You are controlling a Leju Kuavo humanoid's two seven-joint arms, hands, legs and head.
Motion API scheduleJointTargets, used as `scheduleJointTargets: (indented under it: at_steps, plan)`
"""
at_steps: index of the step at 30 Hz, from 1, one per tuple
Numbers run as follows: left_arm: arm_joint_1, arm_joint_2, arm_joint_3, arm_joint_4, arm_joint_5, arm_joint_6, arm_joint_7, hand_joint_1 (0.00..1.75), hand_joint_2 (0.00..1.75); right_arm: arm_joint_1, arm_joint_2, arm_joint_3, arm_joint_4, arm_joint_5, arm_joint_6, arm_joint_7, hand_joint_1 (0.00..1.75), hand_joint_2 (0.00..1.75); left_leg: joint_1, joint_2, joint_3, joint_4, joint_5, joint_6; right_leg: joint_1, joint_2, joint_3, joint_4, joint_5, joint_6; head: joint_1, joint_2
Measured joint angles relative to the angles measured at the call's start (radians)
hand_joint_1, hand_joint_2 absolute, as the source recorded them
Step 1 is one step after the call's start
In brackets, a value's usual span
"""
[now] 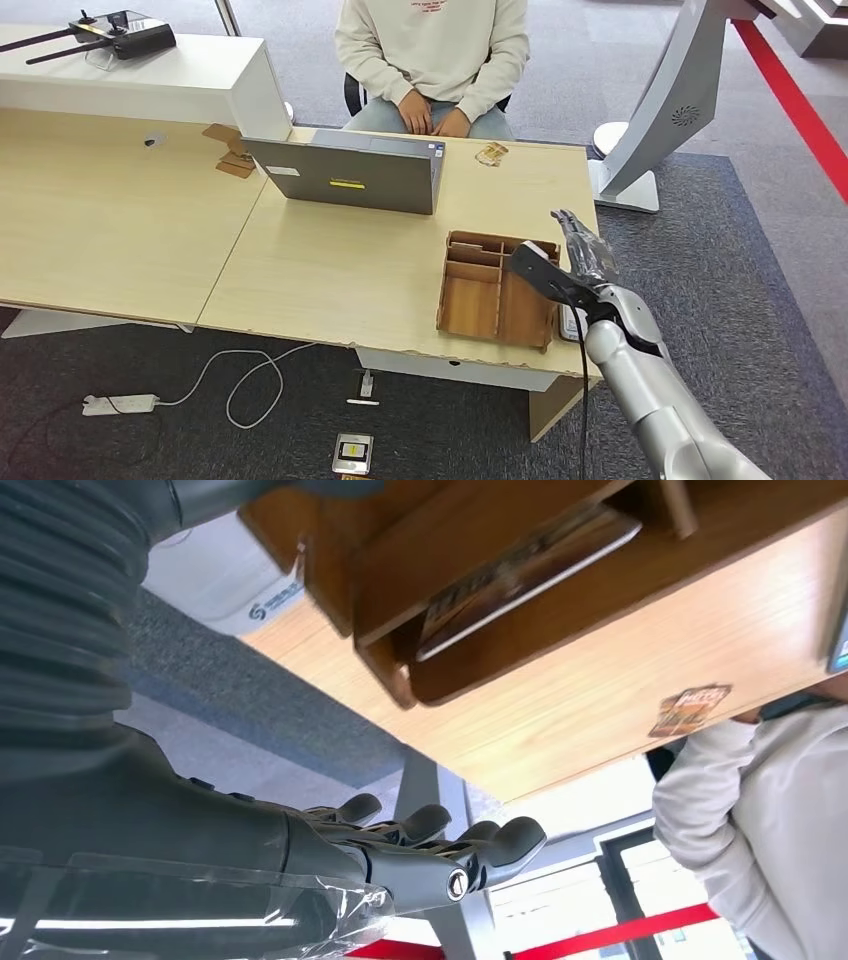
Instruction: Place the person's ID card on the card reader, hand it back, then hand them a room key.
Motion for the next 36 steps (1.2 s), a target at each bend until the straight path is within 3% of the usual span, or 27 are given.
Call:
scheduleJointTargets:
  at_steps: [12, 36]
  plan:
    - [0.001, 0.000, 0.000, 0.000, 0.003, 0.002, 0.000, 0.00, 0.00, -0.025, -0.051, -0.019, 0.009, -0.012, -0.006, 0.009, 0.00, 1.75, 0.000, 0.000, 0.000, 0.000, 0.000, 0.000, -0.001, 0.000, 0.000, 0.000, 0.000, 0.000, 0.000, 0.000]
    - [0.001, -0.003, -0.002, 0.000, -0.021, 0.005, -0.007, 0.00, 0.00, -0.016, -0.039, -0.025, 0.015, 0.018, 0.007, 0.010, 0.00, 1.75, 0.000, 0.000, 0.000, 0.000, 0.000, 0.000, -0.001, 0.000, 0.000, 0.000, 0.000, 0.000, 0.000, 0.000]
